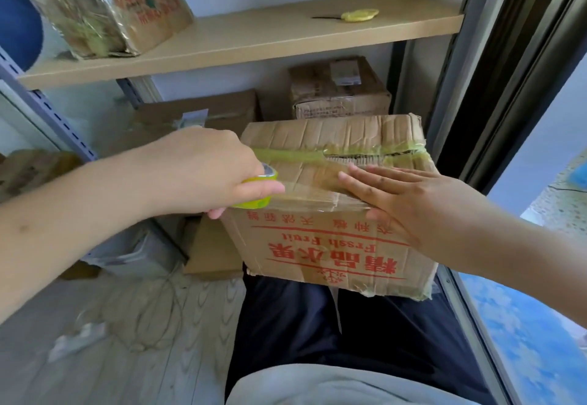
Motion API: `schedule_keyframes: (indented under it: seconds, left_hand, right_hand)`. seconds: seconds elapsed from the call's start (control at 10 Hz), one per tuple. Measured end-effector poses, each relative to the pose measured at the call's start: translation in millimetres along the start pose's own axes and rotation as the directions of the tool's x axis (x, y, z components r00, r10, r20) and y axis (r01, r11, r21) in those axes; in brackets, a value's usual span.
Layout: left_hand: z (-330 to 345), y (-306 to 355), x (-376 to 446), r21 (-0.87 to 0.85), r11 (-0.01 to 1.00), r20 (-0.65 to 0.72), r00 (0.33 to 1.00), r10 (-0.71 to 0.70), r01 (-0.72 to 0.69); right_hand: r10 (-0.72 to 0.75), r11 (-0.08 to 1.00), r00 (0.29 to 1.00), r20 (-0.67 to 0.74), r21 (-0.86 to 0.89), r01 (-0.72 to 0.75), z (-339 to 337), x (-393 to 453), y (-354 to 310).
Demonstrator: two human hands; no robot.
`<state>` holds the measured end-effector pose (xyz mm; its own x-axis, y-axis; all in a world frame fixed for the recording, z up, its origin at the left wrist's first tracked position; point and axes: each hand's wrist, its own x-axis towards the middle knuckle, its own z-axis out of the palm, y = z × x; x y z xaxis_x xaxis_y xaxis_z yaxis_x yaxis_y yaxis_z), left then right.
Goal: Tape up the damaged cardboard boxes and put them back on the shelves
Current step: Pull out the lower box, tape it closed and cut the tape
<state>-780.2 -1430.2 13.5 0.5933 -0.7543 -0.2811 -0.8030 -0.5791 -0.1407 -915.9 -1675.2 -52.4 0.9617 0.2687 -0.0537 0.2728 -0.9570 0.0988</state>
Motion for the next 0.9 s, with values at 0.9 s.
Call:
schedule_keyframes:
  seconds: [0.9]
  left_hand:
    - [15, 10, -6, 0.336, 0.939, -0.405, 0.912, 0.07, 0.077]
  right_hand:
    - [-0.03, 0.999, 0.996, -0.082, -0.034, 0.027, 3, 67, -20]
